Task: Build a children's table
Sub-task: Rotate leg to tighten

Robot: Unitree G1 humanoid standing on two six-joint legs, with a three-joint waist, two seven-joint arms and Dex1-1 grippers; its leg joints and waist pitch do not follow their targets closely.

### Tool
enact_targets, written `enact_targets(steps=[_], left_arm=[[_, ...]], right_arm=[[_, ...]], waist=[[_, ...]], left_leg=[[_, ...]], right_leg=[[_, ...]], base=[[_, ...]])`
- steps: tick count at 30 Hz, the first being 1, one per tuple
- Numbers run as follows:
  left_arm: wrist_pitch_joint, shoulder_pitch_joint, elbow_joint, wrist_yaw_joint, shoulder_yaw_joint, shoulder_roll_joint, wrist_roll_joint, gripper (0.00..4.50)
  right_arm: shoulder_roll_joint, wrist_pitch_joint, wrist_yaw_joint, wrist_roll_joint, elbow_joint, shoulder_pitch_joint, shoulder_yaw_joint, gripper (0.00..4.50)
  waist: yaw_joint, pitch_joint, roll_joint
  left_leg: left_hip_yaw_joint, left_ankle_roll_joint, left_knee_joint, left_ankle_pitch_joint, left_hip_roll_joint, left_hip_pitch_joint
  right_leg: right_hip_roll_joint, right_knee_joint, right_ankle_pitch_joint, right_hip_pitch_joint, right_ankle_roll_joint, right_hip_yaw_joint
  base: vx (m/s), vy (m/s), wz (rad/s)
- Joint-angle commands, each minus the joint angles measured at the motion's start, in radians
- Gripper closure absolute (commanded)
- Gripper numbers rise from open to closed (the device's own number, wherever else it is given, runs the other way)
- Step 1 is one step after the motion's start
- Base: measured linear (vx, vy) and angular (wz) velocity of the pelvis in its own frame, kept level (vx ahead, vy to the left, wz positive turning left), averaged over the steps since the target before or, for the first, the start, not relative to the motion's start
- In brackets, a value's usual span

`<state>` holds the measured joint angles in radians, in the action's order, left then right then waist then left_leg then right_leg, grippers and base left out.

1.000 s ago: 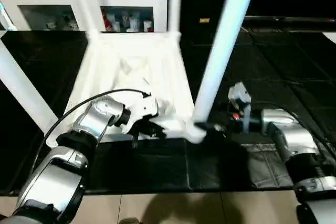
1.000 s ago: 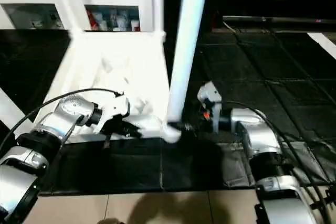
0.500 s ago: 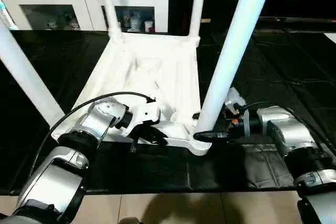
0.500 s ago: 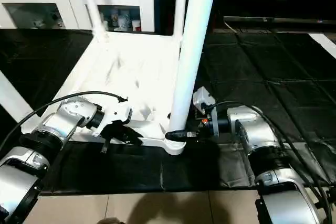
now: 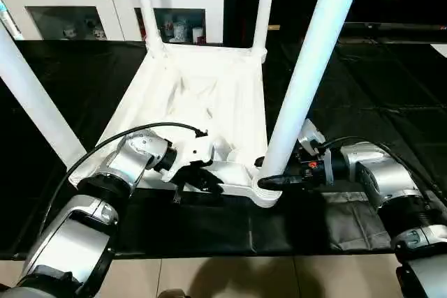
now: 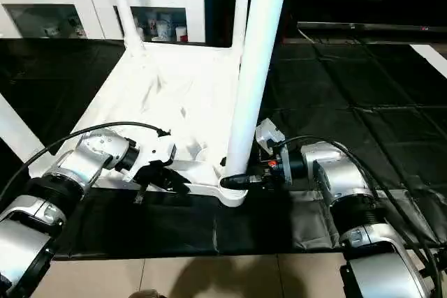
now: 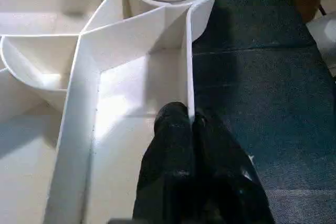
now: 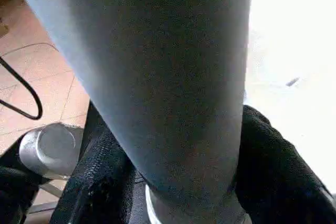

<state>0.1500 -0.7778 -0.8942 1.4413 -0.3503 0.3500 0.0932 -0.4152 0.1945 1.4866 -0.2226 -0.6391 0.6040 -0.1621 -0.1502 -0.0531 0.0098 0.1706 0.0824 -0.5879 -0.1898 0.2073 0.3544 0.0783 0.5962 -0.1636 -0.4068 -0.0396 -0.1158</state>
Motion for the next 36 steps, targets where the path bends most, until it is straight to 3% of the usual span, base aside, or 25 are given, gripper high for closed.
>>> enact_targets(steps=[1,4,8,11,13,14,15,17,20,21,26,27,30,36], left_arm=[[-0.01,-0.021,0.005,0.022,-0.01,-0.014,0.001,4.5],[-0.058,-0.027,-0.003,-0.001,0.011,-0.028,-0.016,4.5],[-0.137,-0.056,-0.026,-0.095,0.06,-0.079,-0.048,4.5],[-0.186,-0.079,-0.028,-0.165,0.074,-0.112,-0.048,4.5],[-0.228,-0.095,-0.029,-0.218,0.086,-0.135,-0.049,4.5],[-0.236,-0.1,-0.031,-0.233,0.088,-0.141,-0.048,4.5],[-0.278,-0.127,-0.048,-0.341,0.116,-0.176,-0.048,4.5],[-0.301,-0.145,-0.063,-0.413,0.137,-0.198,-0.049,4.5],[-0.348,-0.183,-0.088,-0.567,0.179,-0.249,-0.053,4.5],[-0.355,-0.188,-0.09,-0.595,0.183,-0.258,-0.052,4.5],[-0.359,-0.175,-0.06,-0.6,0.163,-0.272,-0.034,4.5],[-0.354,-0.169,-0.055,-0.589,0.157,-0.268,-0.03,4.5],[-0.346,-0.16,-0.05,-0.574,0.149,-0.255,-0.021,4.5],[-0.309,-0.145,-0.049,-0.512,0.14,-0.223,-0.018,4.5]], right_arm=[[0.006,0.027,0.014,-0.012,0.008,-0.01,-0.002,2.26],[0.035,0.04,-0.05,-0.029,0.022,-0.029,0.024,2.3],[0.102,0.022,-0.286,0.022,-0.01,-0.027,0.052,2.3],[0.155,0.069,-0.455,0.056,-0.048,0.004,0.062,2.38],[0.195,0.08,-0.558,0.073,-0.068,0.026,0.07,2.39],[0.205,0.083,-0.584,0.077,-0.073,0.032,0.073,2.42],[0.257,0.106,-0.703,0.087,-0.094,0.058,0.092,2.43],[0.285,0.113,-0.762,0.091,-0.102,0.071,0.102,2.44],[0.354,0.112,-0.909,0.098,-0.131,0.106,0.129,2.45],[0.367,0.111,-0.932,0.102,-0.135,0.112,0.129,2.46],[0.383,0.068,-0.936,0.134,-0.14,0.116,0.109,2.47],[0.382,0.066,-0.919,0.132,-0.131,0.109,0.105,2.47],[0.382,0.063,-0.903,0.128,-0.11,0.088,0.11,1.82],[0.333,0.009,-0.839,0.12,-0.073,0.041,0.109,1.47]], waist=[[0.004,0.077,0.001],[0.005,0.076,0.002],[0.014,0.07,0.004],[0.035,0.067,0.005],[0.049,0.067,0.003],[0.059,0.068,0.004],[0.063,0.07,0.004],[0.072,0.071,0.004],[0.076,0.075,-0.003],[0.079,0.075,0.002],[0.076,0.079,0.002],[0.077,0.078,-0.004],[0.075,0.075,0.002],[0.073,0.075,0.001]], left_leg=[[-0.002,-0.067,0.058,-0.134,0.032,-0.004],[-0.002,-0.066,0.058,-0.137,0.032,-0.003],[-0.003,-0.035,0.063,-0.176,0.028,-0.008],[-0.007,-0.014,0.068,-0.21,0.023,-0.007],[-0.009,-0.015,0.067,-0.208,0.02,0.0],[-0.008,-0.014,0.065,-0.209,0.019,-0.002],[-0.009,-0.018,0.063,-0.195,0.016,0.0],[-0.007,-0.016,0.06,-0.176,0.012,-0.002],[-0.005,-0.036,0.059,-0.146,0.013,0.001],[-0.006,-0.039,0.059,-0.128,0.015,0.001],[-0.004,-0.08,0.056,-0.094,0.015,0.006],[-0.003,-0.085,0.056,-0.095,0.017,0.006],[-0.003,-0.086,0.057,-0.115,0.018,0.002],[-0.003,-0.082,0.058,-0.125,0.017,0.003]], right_leg=[[0.077,-0.063,-0.203,0.066,-0.196,0.057],[0.077,-0.063,-0.2,0.066,-0.199,0.057],[0.077,-0.077,-0.309,0.063,-0.166,0.053],[0.075,-0.089,-0.392,0.066,-0.136,0.048],[0.076,-0.089,-0.402,0.07,-0.129,0.047],[0.077,-0.09,-0.4,0.067,-0.133,0.049],[0.075,-0.091,-0.394,0.07,-0.133,0.047],[0.073,-0.09,-0.375,0.066,-0.138,0.048],[0.071,-0.085,-0.31,0.069,-0.157,0.049],[0.07,-0.079,-0.271,0.068,-0.171,0.05],[0.071,-0.065,-0.143,0.074,-0.213,0.053],[0.071,-0.067,-0.144,0.074,-0.214,0.052],[0.073,-0.072,-0.178,0.073,-0.208,0.053],[0.074,-0.074,-0.2,0.074,-0.196,0.053]], base=[[0.0,0.0,0.0],[0.0,0.0,0.0],[0.0,0.0,0.0],[0.0,0.0,0.0],[0.0,0.0,0.0],[0.0,0.0,0.0],[0.0,0.0,0.0],[0.0,0.0,0.0],[0.0,0.0,0.0],[0.0,0.0,0.0],[0.0,0.0,0.0],[0.0,0.0,0.0],[0.0,0.0,0.0],[0.0,0.0,0.0]])
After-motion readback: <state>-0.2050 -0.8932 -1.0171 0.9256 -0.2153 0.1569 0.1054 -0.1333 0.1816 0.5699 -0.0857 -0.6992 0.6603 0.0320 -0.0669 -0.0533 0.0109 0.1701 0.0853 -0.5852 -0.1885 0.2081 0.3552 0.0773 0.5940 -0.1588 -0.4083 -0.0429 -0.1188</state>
